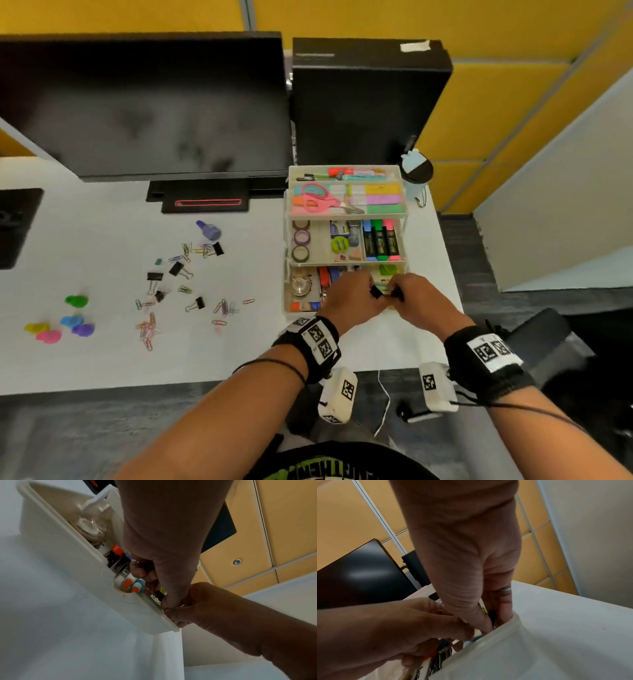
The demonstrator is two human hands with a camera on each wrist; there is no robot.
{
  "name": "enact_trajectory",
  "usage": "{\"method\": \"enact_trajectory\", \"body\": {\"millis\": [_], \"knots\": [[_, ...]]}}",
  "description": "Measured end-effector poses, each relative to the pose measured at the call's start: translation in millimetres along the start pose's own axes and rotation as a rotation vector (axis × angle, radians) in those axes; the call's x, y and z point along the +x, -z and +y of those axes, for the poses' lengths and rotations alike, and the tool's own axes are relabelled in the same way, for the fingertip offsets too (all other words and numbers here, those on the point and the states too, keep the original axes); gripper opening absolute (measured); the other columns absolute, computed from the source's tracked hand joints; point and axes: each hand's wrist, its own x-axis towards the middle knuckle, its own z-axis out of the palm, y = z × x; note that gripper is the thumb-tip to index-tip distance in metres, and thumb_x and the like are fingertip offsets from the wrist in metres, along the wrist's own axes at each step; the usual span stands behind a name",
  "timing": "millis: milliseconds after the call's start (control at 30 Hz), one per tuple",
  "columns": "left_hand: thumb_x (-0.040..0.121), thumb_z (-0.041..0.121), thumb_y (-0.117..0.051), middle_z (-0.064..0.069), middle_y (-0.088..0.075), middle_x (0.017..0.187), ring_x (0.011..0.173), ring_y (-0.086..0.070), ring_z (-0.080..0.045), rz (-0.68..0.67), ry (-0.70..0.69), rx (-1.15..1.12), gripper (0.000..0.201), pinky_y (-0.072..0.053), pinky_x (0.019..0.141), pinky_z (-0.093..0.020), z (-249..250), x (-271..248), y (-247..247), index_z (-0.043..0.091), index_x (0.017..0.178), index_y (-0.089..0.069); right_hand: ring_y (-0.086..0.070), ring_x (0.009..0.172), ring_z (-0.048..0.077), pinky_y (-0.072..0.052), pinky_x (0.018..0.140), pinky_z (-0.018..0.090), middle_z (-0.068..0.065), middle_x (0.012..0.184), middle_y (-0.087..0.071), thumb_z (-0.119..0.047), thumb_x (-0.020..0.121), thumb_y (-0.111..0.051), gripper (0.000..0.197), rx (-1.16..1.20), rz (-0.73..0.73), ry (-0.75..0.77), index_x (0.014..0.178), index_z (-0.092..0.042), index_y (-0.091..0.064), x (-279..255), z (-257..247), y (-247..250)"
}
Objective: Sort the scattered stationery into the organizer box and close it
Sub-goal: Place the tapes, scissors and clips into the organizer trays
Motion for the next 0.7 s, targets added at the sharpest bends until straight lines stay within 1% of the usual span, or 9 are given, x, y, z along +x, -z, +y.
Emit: {"method": "enact_trajectory", "body": {"millis": [33,133,200,267,400,500,567,667,700], "knots": [[0.081,0.047,-0.073,0.0,-0.068,0.085,0.078,-0.064,-0.021,-0.01,-0.004,0.03,0.034,-0.05,0.059,-0.036,3.4,3.1,-2.6,0.017,0.091,-0.061,-0.066,0.089,0.027,-0.053,0.076,0.032,0.009,0.099,-0.07,-0.012,0.094,-0.066,0.003,-0.026,-0.009,-0.001,0.096,-0.014,-0.067,1.1,0.5,0.2],[0.083,0.045,-0.073,-0.004,-0.068,0.085,0.079,-0.065,-0.024,-0.038,-0.021,0.103,0.032,-0.051,0.061,-0.034,12.2,9.0,-10.0,0.015,0.088,-0.063,-0.07,0.094,0.029,-0.051,0.078,0.03,0.011,0.106,-0.073,-0.011,0.095,-0.065,0.014,-0.054,-0.021,-0.011,0.108,-0.012,-0.07,3.3,2.1,2.1],[0.083,0.044,-0.072,-0.005,-0.069,0.085,0.078,-0.064,-0.025,-0.059,-0.012,0.13,0.03,-0.049,0.06,-0.032,16.1,11.7,-14.0,0.015,0.088,-0.065,-0.07,0.097,0.029,-0.054,0.082,0.031,0.011,0.109,-0.073,-0.01,0.095,-0.065,0.018,-0.048,-0.022,-0.016,0.113,-0.012,-0.07,3.8,2.0,4.2],[0.084,0.039,-0.073,-0.007,-0.069,0.087,0.078,-0.063,-0.025,-0.078,-0.005,0.117,0.027,-0.046,0.06,-0.032,19.7,14.5,-16.5,0.014,0.091,-0.066,-0.07,0.096,0.027,-0.055,0.086,0.031,0.01,0.11,-0.073,-0.011,0.096,-0.067,0.019,-0.036,-0.035,-0.027,0.114,-0.013,-0.07,3.8,2.2,6.2],[0.079,0.021,-0.08,-0.015,-0.071,0.095,0.088,-0.068,-0.031,-0.135,-0.007,0.002,0.029,-0.053,0.068,-0.035,23.8,24.1,-17.3,0.003,0.098,-0.068,-0.07,0.093,0.026,-0.055,0.085,0.029,0.01,0.109,-0.073,-0.009,0.096,-0.067,0.016,-0.036,-0.044,-0.045,0.112,-0.011,-0.07,2.1,3.2,12.0],[0.077,0.018,-0.083,-0.013,-0.071,0.097,0.089,-0.067,-0.028,-0.164,-0.012,-0.012,0.031,-0.057,0.075,-0.036,24.8,26.8,-14.2,0.004,0.1,-0.068,-0.063,0.084,0.023,-0.048,0.077,0.026,0.012,0.108,-0.072,-0.005,0.096,-0.064,0.014,-0.058,-0.056,-0.055,0.108,-0.009,-0.069,2.0,3.9,14.4],[0.078,0.017,-0.083,-0.012,-0.07,0.103,0.094,-0.066,-0.027,-0.175,-0.034,-0.023,0.034,-0.054,0.076,-0.032,22.2,27.1,-12.1,0.004,0.106,-0.068,-0.061,0.082,0.022,-0.046,0.076,0.025,0.013,0.108,-0.072,-0.006,0.097,-0.064,0.014,-0.072,-0.06,-0.056,0.109,-0.009,-0.07,2.1,1.3,16.0],[0.081,0.013,-0.082,-0.01,-0.07,0.114,0.102,-0.066,-0.025,-0.206,-0.097,-0.069,0.042,-0.051,0.081,-0.029,13.0,23.9,-2.6,0.007,0.119,-0.065,-0.07,0.094,0.028,-0.05,0.082,0.026,0.012,0.111,-0.073,-0.01,0.097,-0.067,0.022,-0.051,-0.052,-0.032,0.119,-0.009,-0.07,3.3,-9.3,19.9],[0.081,0.011,-0.081,-0.008,-0.07,0.113,0.102,-0.066,-0.024,-0.219,-0.113,-0.08,0.043,-0.051,0.081,-0.029,10.0,20.7,3.2,0.009,0.121,-0.064,-0.071,0.097,0.029,-0.051,0.084,0.027,0.012,0.111,-0.074,-0.011,0.097,-0.068,0.024,-0.036,-0.051,-0.017,0.12,-0.009,-0.07,4.5,-14.8,21.1]]}}
